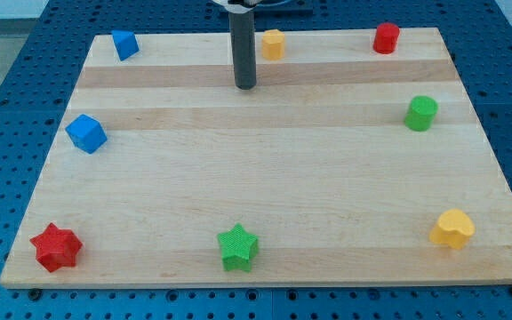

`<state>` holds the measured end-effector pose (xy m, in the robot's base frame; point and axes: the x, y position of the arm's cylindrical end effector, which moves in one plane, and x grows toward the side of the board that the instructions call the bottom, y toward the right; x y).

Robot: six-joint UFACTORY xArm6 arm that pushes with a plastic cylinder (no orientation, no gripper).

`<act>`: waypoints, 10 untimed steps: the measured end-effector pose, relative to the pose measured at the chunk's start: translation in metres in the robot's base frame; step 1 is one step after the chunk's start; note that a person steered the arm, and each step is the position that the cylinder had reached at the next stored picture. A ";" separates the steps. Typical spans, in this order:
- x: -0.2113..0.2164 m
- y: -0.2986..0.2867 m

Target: Place your arm to the bottom of the blue triangle

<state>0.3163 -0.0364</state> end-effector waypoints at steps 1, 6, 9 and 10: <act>0.000 -0.004; 0.000 -0.026; 0.000 -0.113; 0.000 -0.148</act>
